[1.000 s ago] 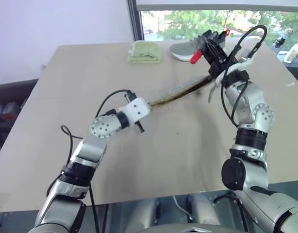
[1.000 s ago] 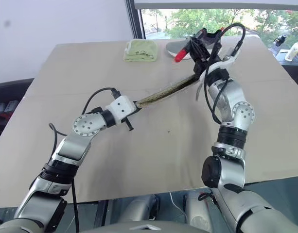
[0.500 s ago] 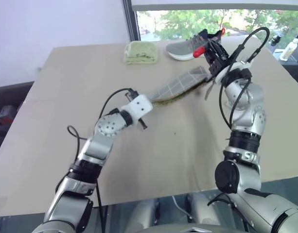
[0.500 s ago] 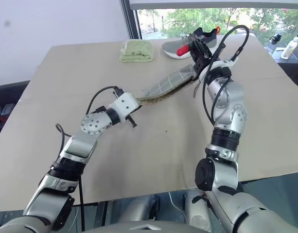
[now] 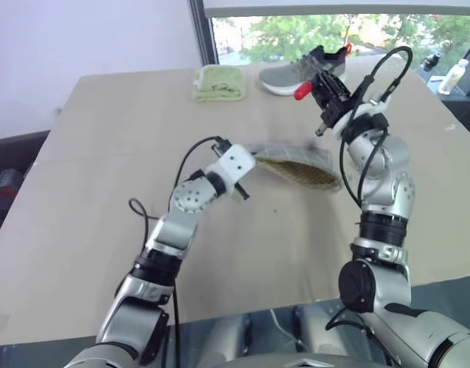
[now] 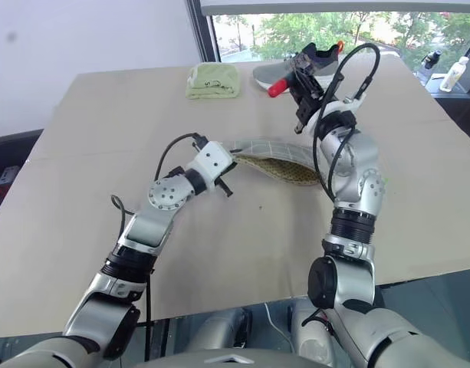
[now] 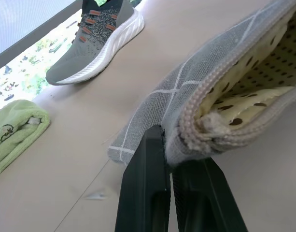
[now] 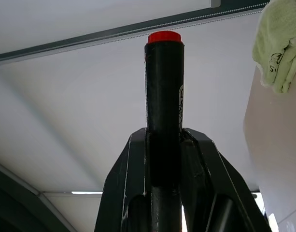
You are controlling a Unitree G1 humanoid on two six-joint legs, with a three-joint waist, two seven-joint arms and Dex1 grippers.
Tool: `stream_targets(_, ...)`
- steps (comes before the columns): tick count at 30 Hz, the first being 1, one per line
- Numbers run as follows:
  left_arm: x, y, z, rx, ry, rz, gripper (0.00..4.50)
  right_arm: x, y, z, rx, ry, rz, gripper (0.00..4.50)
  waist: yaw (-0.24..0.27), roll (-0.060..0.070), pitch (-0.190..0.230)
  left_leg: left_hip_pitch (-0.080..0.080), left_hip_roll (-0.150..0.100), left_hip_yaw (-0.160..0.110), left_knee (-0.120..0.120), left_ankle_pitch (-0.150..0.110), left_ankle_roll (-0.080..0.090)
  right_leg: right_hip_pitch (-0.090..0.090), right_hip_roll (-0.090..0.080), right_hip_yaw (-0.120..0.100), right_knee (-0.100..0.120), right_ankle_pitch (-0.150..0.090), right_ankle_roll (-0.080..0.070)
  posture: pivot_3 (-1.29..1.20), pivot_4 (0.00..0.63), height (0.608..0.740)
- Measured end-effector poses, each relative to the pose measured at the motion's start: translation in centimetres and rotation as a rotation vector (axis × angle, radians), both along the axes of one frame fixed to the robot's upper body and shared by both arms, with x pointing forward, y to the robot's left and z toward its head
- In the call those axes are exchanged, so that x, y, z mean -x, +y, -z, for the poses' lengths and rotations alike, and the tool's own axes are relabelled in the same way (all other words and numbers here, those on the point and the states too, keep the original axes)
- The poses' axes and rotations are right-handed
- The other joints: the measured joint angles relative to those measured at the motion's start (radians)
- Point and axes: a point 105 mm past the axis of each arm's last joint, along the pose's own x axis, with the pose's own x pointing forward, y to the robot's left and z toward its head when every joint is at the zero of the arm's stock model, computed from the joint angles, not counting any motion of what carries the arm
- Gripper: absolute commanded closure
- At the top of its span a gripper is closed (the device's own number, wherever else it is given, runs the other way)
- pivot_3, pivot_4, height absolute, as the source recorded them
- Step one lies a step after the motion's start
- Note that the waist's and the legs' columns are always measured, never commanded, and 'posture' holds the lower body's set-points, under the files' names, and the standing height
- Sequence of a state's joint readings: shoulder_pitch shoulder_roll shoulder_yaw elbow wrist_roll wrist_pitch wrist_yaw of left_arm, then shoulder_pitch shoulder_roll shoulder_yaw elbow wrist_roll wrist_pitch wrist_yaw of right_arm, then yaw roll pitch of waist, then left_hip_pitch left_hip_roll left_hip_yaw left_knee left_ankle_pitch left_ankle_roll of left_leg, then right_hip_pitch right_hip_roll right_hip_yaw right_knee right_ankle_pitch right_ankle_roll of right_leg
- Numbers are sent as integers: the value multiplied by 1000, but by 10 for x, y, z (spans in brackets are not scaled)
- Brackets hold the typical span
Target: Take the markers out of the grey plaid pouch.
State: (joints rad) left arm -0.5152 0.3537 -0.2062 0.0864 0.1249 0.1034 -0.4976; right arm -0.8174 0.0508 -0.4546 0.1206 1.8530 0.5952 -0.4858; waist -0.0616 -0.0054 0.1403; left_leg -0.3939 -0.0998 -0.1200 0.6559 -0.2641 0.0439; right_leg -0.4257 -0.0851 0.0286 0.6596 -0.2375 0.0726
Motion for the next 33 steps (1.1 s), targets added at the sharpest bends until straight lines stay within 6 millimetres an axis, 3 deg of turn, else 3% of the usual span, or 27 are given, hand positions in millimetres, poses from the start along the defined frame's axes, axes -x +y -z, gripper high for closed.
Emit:
stream_targets(4,-2,13,0,-37,-10,-31,4327,0,-16,2,141,-49,61,4149,2,0,0,0,0,0,0,0,0,0,0,0,0,0,0,0,150,740)
stream_targets(9,-3,67,3,-88,-5,-172,4327,1,-49,19,554,-138,202,4149,2,0,0,0,0,2,-1,0,0,-1,0,0,-1,0,0,0,150,740)
stream_targets(11,2,89,12,-102,25,-223,4327,4,-59,33,824,-191,229,4149,3,0,0,-2,0,4,-1,0,0,-3,-1,1,0,0,0,0,150,740)
stream_targets(14,21,113,26,-122,70,-258,4327,14,-78,54,1368,-306,219,4149,7,0,0,-4,0,4,0,0,0,-5,-2,1,-3,0,0,0,150,740)
stream_targets(18,41,137,37,-139,121,-306,4327,29,-88,73,1741,-432,105,4149,21,-1,0,-3,2,6,0,0,0,-5,-4,1,-6,0,0,0,150,740)
stream_targets(21,58,150,44,-157,147,-336,4327,44,-94,83,1881,-496,-20,4149,29,-1,0,-3,2,5,0,0,0,-4,-4,0,-7,0,0,0,150,740)
stream_targets(22,64,161,49,-166,174,-368,4327,48,-103,87,1928,-490,-52,3120,32,-1,0,-3,2,5,0,0,0,-3,-5,0,-8,0,0,0,150,740)
stream_targets(26,70,174,48,-161,183,-410,4327,49,-105,91,1960,-512,-85,1479,45,-1,-1,-2,2,5,0,-1,0,-2,-5,0,-7,0,0,0,150,740)
stream_targets(33,75,184,44,-166,176,-455,4327,41,-89,87,1885,-584,-14,1479,52,-1,-1,-3,2,5,0,-1,0,-3,-5,0,-9,0,0,0,150,740)
